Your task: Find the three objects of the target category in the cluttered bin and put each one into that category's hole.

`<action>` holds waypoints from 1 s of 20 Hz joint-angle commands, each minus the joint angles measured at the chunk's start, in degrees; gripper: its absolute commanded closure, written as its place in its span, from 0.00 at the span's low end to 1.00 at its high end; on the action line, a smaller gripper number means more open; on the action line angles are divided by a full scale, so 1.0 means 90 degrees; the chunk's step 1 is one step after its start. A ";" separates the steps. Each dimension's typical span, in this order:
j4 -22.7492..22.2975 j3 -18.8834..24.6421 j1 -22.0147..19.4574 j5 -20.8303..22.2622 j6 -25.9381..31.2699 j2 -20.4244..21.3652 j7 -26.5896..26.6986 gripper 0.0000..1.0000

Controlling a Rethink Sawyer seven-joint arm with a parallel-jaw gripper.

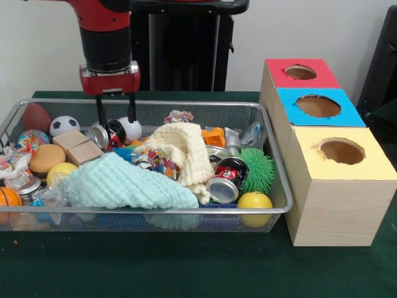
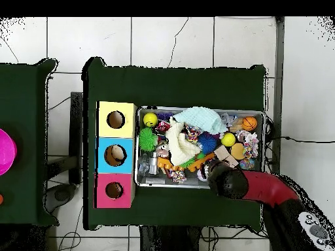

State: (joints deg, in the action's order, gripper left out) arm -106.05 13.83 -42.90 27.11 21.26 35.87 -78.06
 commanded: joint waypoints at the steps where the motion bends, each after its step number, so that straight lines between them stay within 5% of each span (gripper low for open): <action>1: 0.0214 -0.0825 0.0411 -0.0787 -0.0648 -0.0511 -0.2432 0.00; 7: -0.0319 -0.0984 0.0436 -0.1169 -0.0873 -0.0347 -0.2493 0.00; 15: -0.0551 -0.2089 0.2103 -0.2174 -0.1134 -0.0404 -0.3865 0.00; 20: -0.0715 -0.2251 0.2334 -0.2435 -0.1338 -0.0565 -0.3934 0.00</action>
State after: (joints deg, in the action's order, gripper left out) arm -108.91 -3.06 -24.16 10.01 12.40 34.32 -96.16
